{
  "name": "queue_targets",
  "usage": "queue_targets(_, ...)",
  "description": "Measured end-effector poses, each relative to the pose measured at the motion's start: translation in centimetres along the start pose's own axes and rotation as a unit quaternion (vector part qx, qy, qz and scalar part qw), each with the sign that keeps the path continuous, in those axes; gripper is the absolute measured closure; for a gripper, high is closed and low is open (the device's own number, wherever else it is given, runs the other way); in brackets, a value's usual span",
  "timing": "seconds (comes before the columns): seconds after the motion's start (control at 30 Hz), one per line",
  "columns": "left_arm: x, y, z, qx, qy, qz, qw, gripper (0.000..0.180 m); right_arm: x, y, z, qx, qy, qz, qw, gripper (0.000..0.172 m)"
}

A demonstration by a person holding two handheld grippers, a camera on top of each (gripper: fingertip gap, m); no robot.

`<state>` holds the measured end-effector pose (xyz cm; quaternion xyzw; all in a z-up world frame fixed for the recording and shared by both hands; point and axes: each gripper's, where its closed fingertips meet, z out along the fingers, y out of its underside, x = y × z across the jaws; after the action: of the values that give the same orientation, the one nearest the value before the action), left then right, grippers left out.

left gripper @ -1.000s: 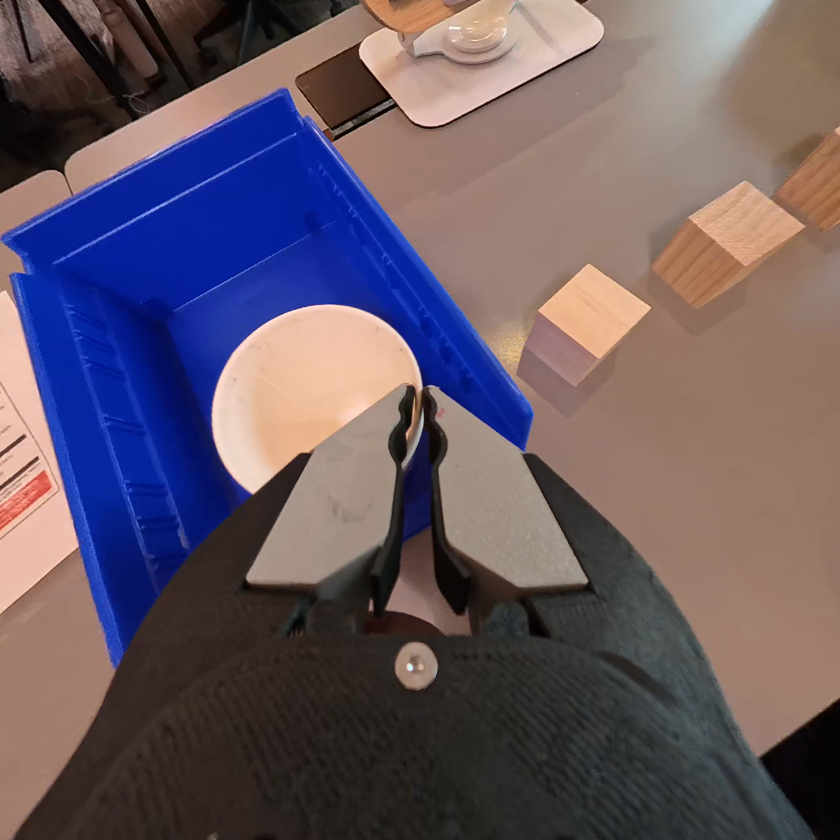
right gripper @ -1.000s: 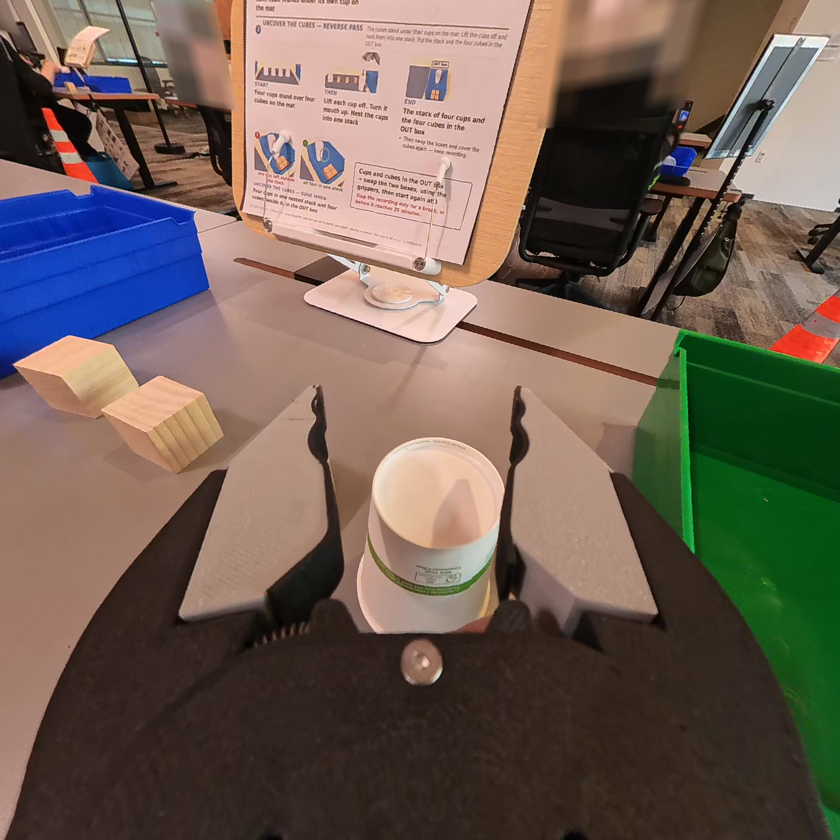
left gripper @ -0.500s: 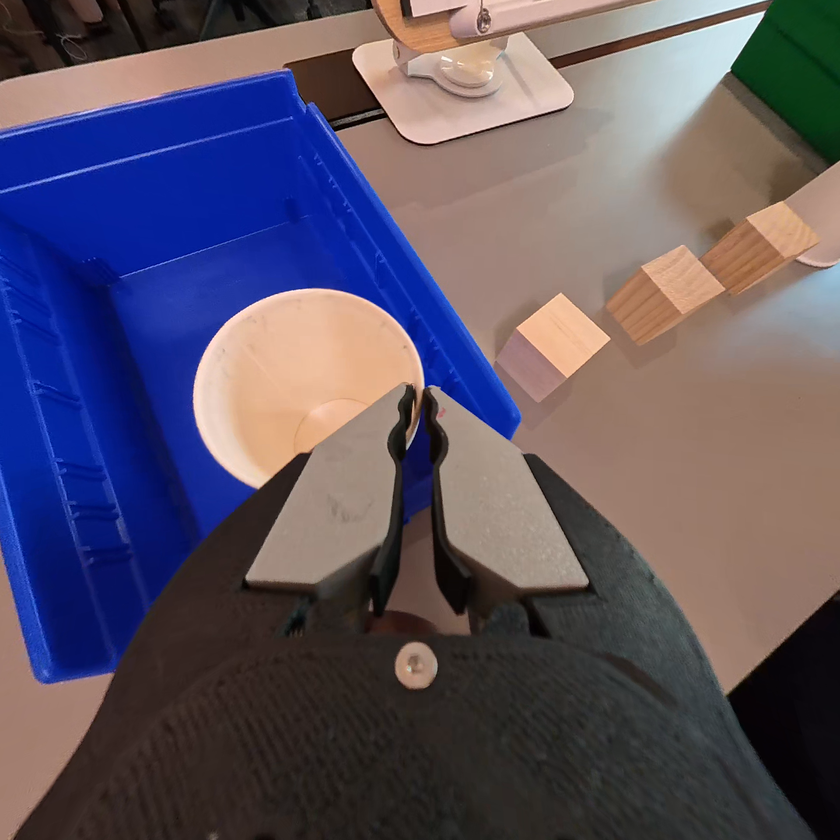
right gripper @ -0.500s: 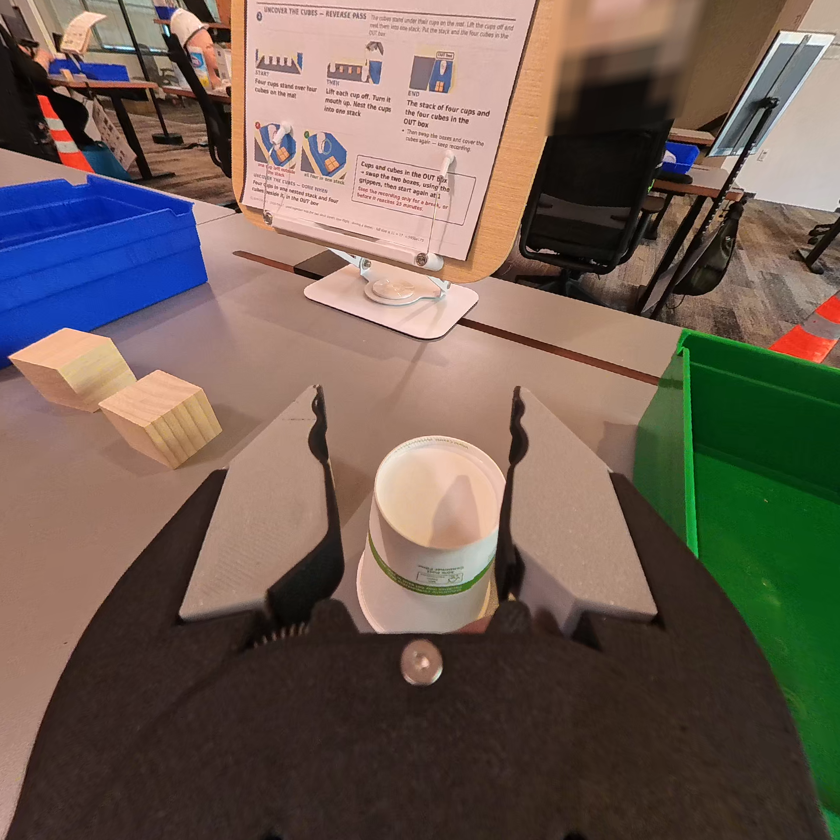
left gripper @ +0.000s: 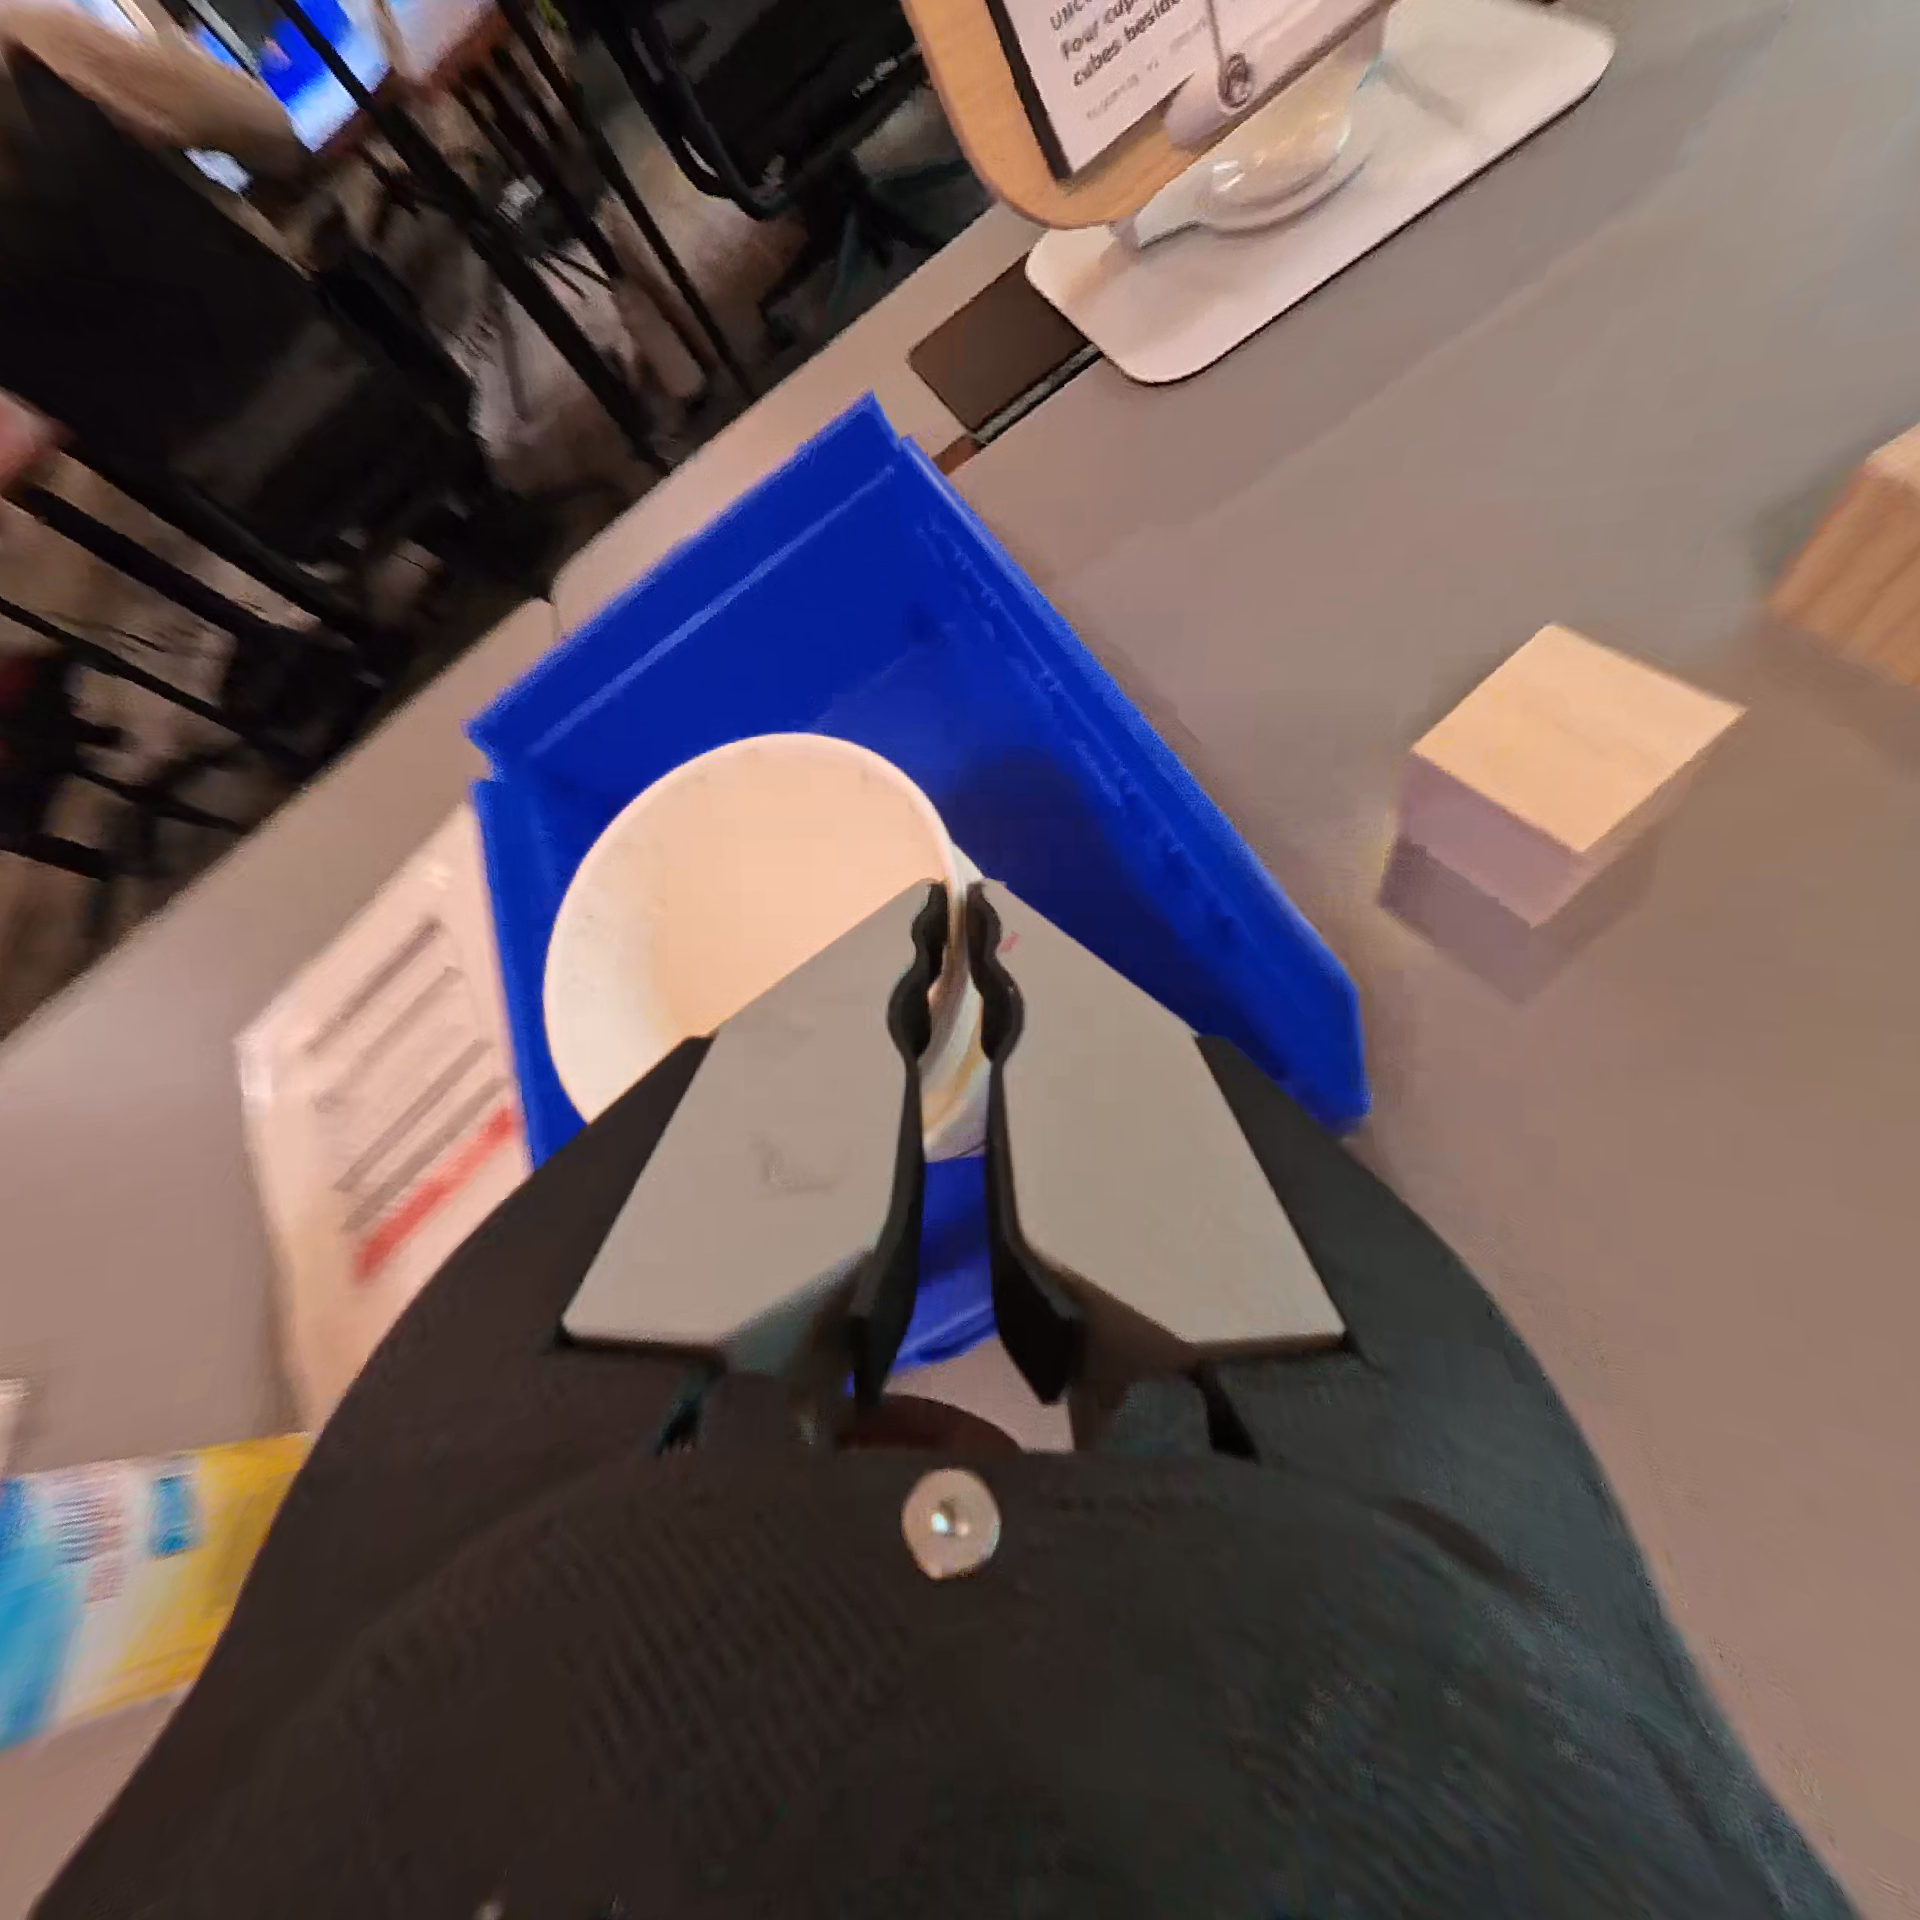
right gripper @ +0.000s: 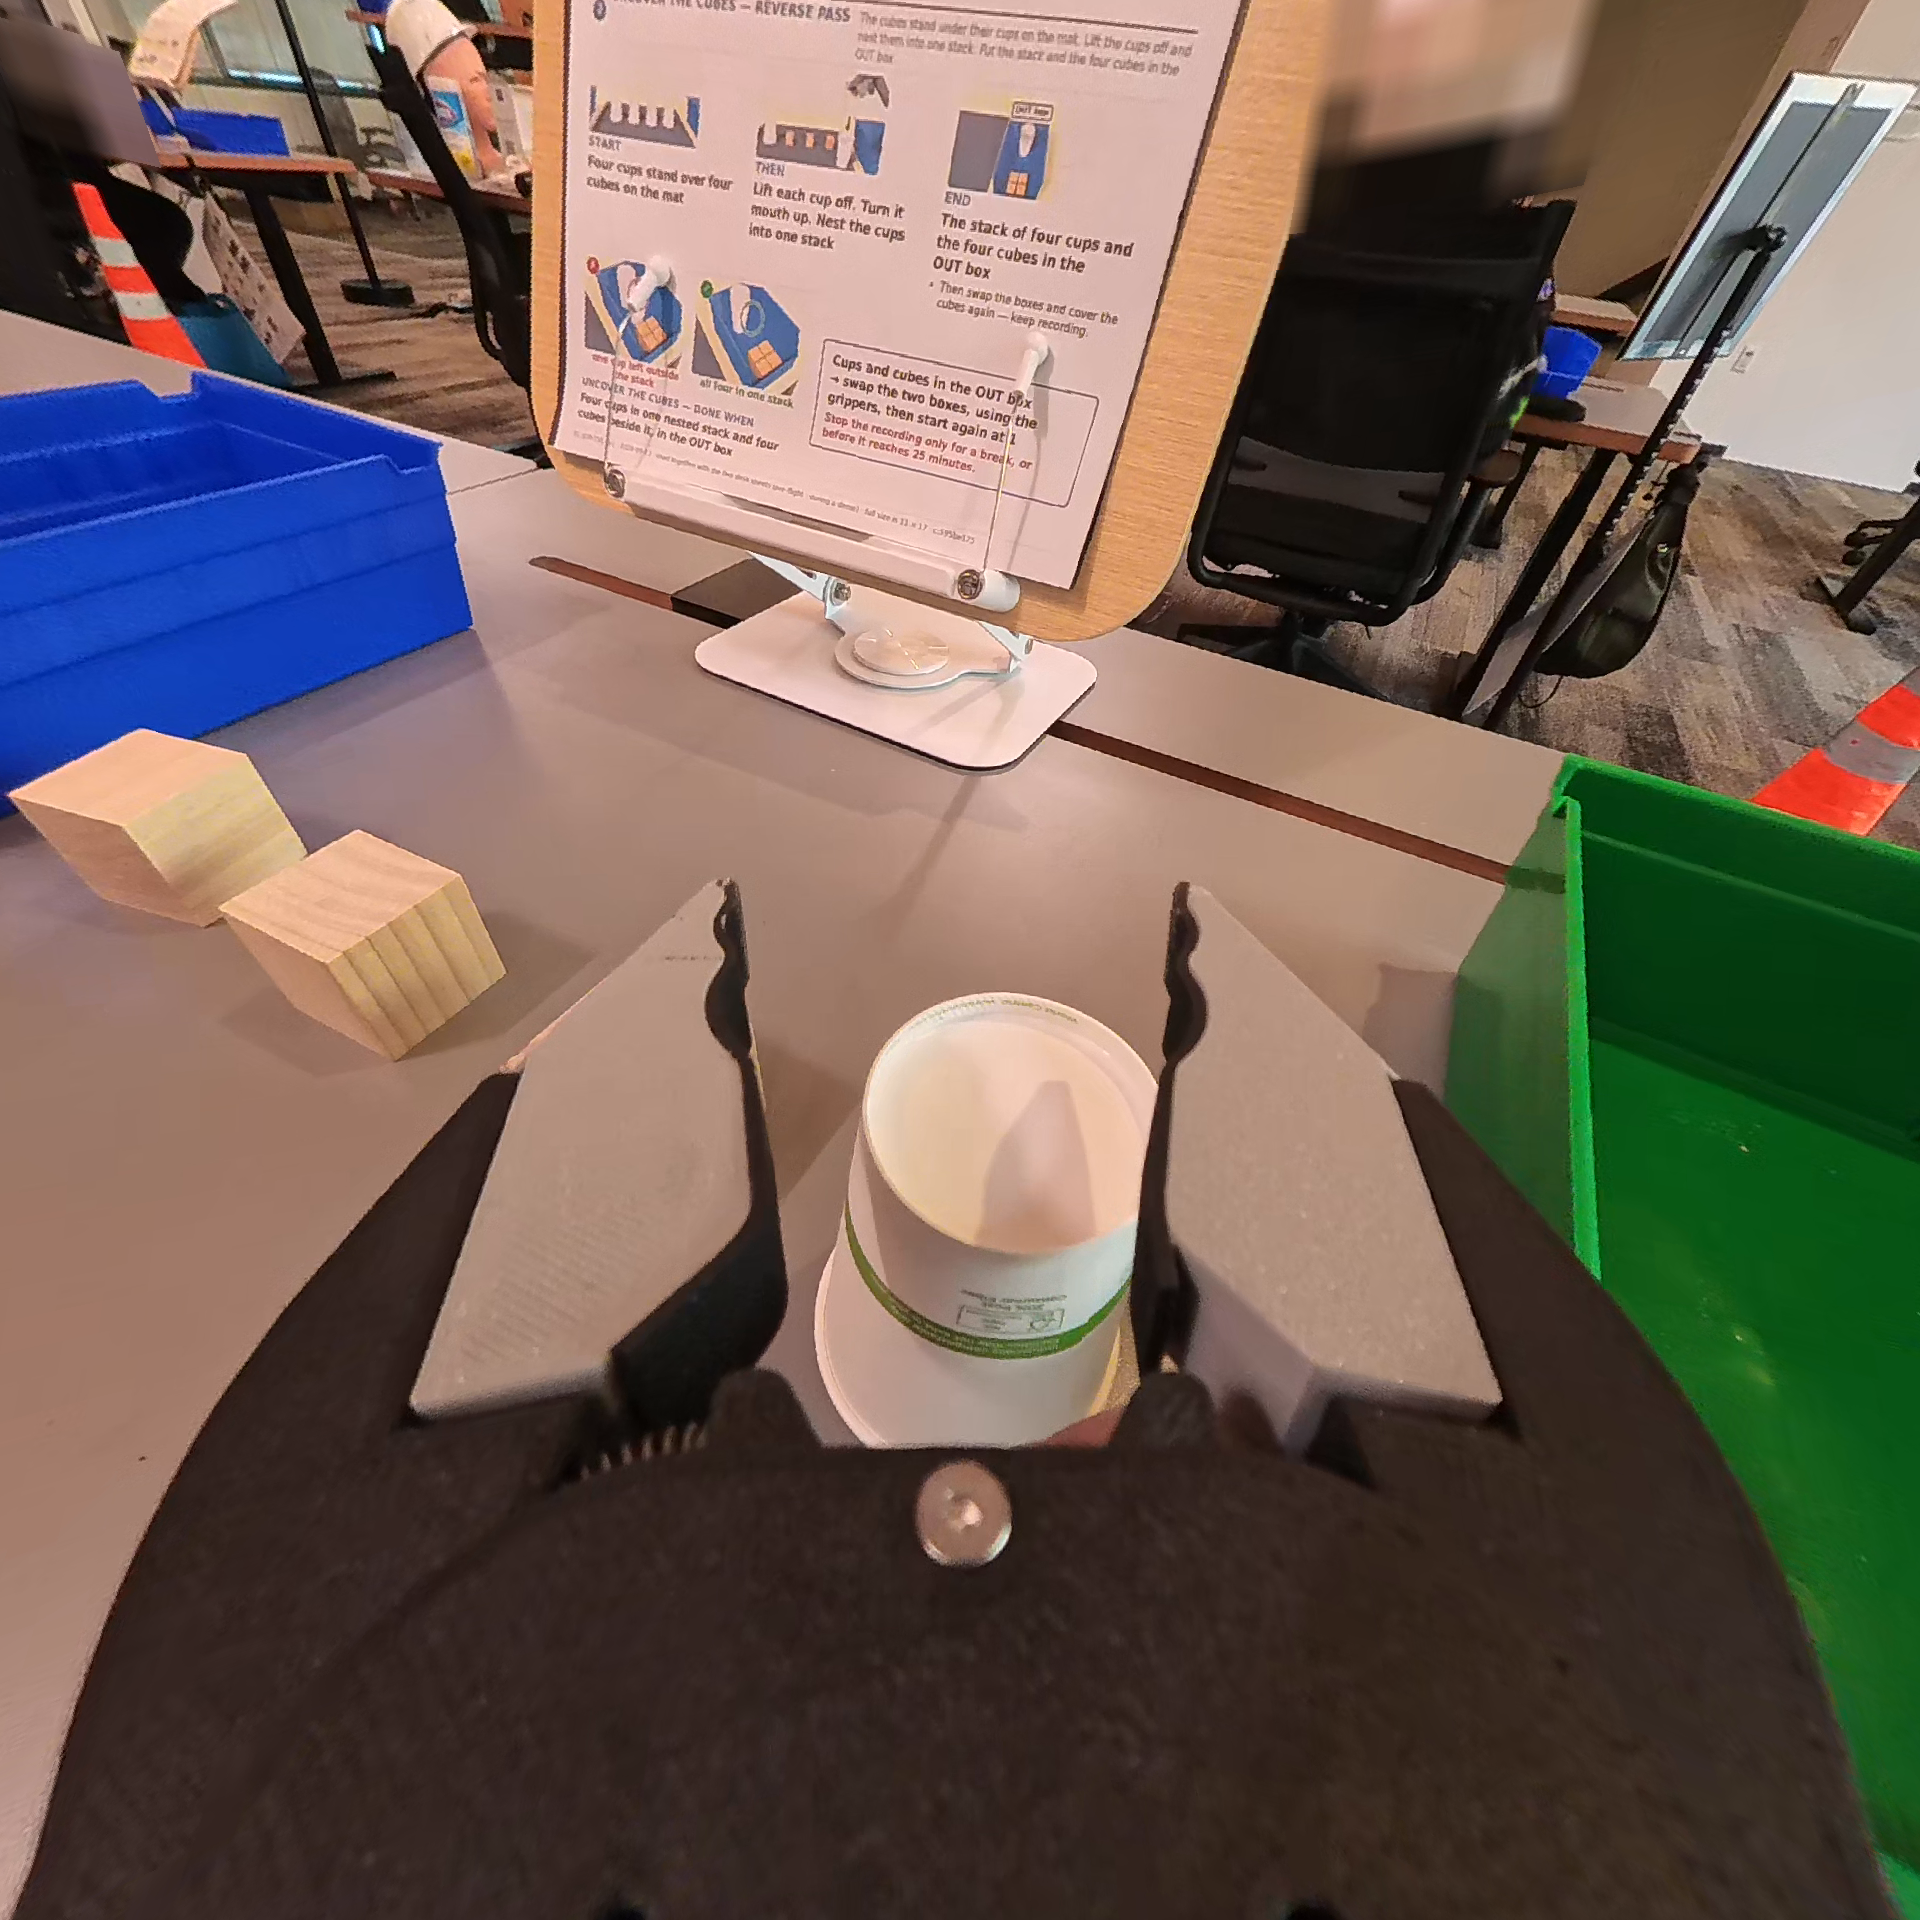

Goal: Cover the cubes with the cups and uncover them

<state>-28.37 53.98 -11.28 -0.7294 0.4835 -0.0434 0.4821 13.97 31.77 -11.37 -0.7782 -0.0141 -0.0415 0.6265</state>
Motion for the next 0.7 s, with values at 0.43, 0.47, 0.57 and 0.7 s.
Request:
queue_targets(0.43, 0.2, -0.3, -0.1, -0.045, -0.001, 0.047, 0.998, 0.179, -0.3, 0.1, 0.1, -0.003, -0.004, -0.007, 1.000, 0.093)
queue_targets(0.47, -0.2, 0.0, 0.1, -0.050, 0.001, 0.037, 0.998, 0.179, -0.3, 0.1, 0.1, -0.003, -0.004, -0.008, 1.000, 0.093)
queue_targets(0.57, -1.1, 0.8, 0.6, -0.059, 0.006, 0.014, 0.998, 0.179, -0.4, 0.1, 0.1, -0.004, -0.005, -0.009, 1.000, 0.093)
queue_targets(0.7, -1.4, 1.2, 0.6, -0.057, 0.015, -0.003, 0.998, 0.179, -0.5, 0.1, 0.1, -0.004, -0.006, -0.011, 1.000, 0.094)
